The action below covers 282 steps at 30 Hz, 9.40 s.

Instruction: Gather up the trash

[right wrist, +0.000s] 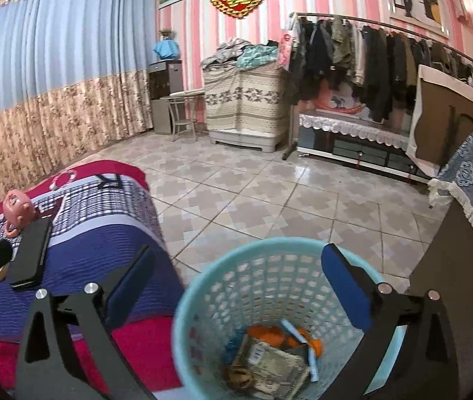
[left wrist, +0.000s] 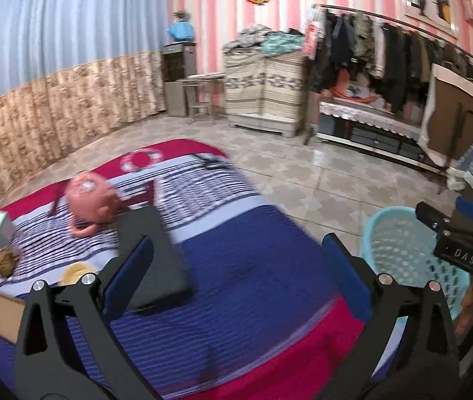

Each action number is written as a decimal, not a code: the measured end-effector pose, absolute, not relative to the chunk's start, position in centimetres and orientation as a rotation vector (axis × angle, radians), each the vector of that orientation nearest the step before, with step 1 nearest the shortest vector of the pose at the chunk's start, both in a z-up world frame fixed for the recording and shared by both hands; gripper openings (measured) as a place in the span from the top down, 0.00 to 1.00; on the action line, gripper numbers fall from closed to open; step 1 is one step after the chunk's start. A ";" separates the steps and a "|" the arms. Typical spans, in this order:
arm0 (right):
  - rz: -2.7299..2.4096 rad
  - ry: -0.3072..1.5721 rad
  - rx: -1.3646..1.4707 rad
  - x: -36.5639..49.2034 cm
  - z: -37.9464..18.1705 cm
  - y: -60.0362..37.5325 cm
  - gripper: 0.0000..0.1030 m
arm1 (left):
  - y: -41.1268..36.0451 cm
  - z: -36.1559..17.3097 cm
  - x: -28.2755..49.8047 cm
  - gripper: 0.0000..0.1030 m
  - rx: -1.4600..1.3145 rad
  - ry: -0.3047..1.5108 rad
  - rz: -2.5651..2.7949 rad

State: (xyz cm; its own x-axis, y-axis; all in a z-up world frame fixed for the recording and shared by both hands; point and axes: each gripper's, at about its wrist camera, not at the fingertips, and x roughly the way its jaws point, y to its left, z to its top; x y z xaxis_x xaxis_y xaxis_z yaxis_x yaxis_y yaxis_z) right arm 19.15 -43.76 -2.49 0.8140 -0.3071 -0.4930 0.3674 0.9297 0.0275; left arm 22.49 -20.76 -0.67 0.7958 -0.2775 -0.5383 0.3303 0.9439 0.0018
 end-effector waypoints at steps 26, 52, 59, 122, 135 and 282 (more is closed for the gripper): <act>0.065 0.611 -0.044 25.7 -6.2 -19.7 0.05 | 7.7 -4.2 23.7 0.05 -0.027 0.654 0.140; 0.383 0.815 -0.189 33.4 -10.2 -7.4 0.33 | 14.3 -5.0 26.5 0.05 -0.102 0.685 0.186; 0.424 0.811 -0.167 32.8 -10.3 -7.6 0.41 | 13.2 -5.7 28.9 0.06 -0.102 0.730 0.149; -0.421 0.451 0.190 12.9 -2.8 -48.0 0.41 | -25.0 -0.8 20.2 0.62 0.145 0.537 -0.470; -0.474 0.444 0.218 12.5 -3.1 -50.3 0.41 | -31.3 -0.5 19.7 0.62 0.186 0.540 -0.556; -0.175 0.355 -0.001 2.1 -2.5 -27.7 0.05 | -10.0 -1.1 3.3 0.05 0.058 0.383 -0.164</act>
